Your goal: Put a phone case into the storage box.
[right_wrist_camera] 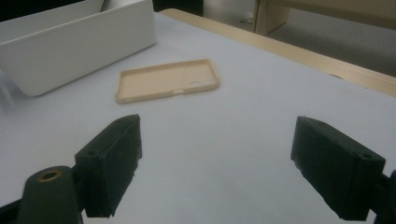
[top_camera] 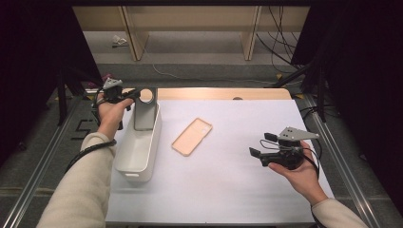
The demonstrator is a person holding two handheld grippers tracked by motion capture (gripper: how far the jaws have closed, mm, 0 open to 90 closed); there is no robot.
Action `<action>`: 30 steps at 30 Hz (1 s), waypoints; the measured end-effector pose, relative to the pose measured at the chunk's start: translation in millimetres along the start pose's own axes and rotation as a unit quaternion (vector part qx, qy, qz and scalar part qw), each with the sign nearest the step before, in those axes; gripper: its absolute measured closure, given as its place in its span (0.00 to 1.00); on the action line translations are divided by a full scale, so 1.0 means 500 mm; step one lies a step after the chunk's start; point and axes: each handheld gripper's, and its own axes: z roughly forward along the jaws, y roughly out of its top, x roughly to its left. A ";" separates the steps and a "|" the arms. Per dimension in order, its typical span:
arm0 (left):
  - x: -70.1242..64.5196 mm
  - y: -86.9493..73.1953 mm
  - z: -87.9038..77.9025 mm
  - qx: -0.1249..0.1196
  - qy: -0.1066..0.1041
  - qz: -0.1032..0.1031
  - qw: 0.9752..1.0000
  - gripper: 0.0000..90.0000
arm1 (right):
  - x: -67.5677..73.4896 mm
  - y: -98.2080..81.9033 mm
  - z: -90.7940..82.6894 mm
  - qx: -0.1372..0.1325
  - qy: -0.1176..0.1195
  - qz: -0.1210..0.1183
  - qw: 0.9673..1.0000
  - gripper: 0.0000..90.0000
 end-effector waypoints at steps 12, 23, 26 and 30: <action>0.006 -0.001 0.008 0.015 0.016 0.014 1.000 0.86 | -0.001 0.000 0.000 0.001 0.000 0.001 1.000 0.19; 0.013 -0.009 0.013 0.027 0.030 0.022 0.999 0.83 | 0.000 0.000 0.000 0.000 0.000 0.001 1.000 0.19; 0.016 -0.012 0.015 0.035 0.035 0.028 0.998 0.82 | 0.000 0.000 0.000 0.001 0.001 0.001 1.000 0.19; 0.016 -0.013 0.017 0.037 0.040 0.031 0.998 0.82 | 0.000 0.000 0.000 0.001 0.000 0.001 1.000 0.19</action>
